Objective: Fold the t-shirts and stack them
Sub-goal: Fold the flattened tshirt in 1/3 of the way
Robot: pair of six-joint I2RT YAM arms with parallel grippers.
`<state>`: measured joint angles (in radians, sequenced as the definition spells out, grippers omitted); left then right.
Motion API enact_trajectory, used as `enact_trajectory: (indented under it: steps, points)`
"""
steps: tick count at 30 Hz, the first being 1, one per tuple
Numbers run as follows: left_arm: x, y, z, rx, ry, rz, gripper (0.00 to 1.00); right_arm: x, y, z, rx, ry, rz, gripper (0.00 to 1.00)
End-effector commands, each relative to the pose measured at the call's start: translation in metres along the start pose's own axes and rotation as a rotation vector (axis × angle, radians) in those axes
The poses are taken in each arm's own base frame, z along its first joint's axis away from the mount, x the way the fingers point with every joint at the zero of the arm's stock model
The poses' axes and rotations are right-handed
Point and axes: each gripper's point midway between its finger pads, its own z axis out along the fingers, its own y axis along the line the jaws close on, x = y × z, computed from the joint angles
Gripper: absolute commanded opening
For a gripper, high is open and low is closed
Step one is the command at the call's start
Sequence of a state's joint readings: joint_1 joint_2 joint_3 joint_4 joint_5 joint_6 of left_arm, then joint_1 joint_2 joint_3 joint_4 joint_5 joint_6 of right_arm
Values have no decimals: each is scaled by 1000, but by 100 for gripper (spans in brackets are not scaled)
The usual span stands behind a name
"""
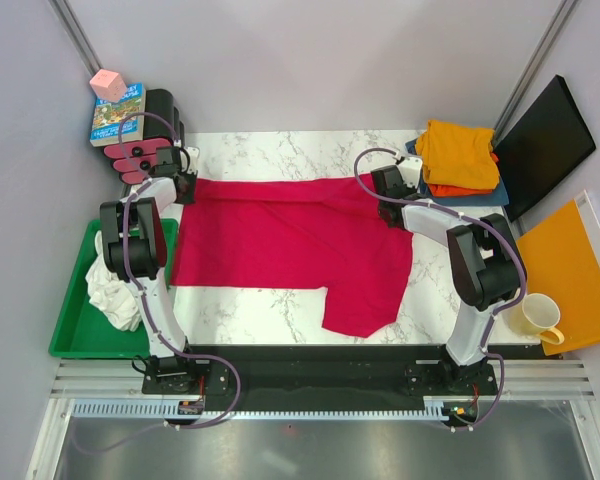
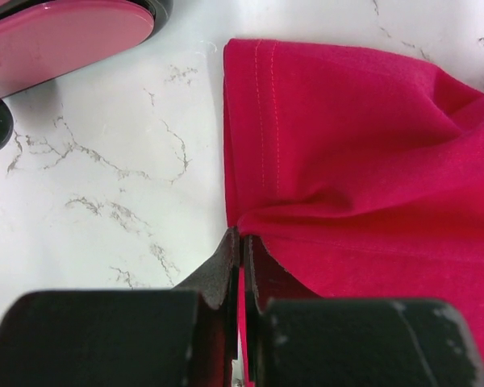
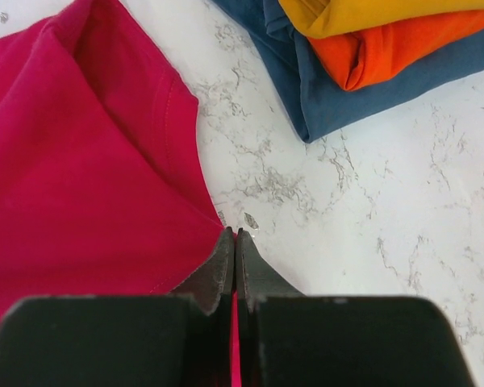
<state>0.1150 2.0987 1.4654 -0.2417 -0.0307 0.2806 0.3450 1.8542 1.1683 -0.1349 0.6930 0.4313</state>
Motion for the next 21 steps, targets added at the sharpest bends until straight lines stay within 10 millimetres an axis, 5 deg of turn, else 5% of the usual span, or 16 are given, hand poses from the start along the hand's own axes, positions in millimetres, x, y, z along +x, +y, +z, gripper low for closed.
enact_trajectory:
  steps: [1, 13, 16, 17, 18, 19, 21]
  points:
    - [4, 9, 2, -32, 30, 51, 7, -5, -6, -3, 29, 1, 13, 0]
    - [-9, 13, -8, -41, 5, 51, 20, -23, -1, -8, 18, -8, 25, 0]
    - [-6, 9, -13, -15, 1, 32, 48, -25, 1, -11, 7, -8, 28, 5]
    - [-13, 9, -22, -8, -28, 29, 79, -30, 0, -14, -1, -20, 43, 12]
    - [-19, 9, -27, -3, -59, 20, 94, -35, -1, -17, -7, -34, 54, 19]
    - [-21, 5, -32, 23, -76, 8, 99, -36, -1, -20, -19, -41, 60, 37]
    - [-39, 7, -51, 28, -133, -5, 99, -58, 3, -32, -69, -84, 94, 55]
